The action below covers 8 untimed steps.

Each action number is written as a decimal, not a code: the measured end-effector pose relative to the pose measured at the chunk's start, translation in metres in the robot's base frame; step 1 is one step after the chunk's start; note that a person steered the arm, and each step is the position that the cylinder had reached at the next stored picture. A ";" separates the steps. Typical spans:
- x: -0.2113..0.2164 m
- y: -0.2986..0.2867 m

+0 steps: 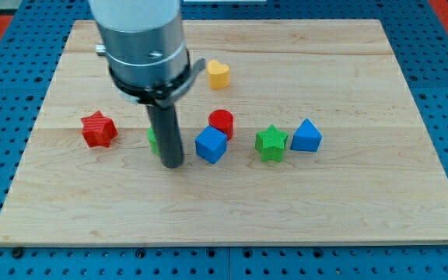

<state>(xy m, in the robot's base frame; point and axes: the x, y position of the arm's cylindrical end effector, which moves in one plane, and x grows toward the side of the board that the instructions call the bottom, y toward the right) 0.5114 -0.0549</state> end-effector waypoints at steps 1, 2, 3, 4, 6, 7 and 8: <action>0.014 0.041; 0.008 0.105; 0.005 0.111; 0.005 0.114; -0.018 0.053; -0.044 0.028; -0.057 0.028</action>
<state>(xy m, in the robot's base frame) 0.4543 -0.0269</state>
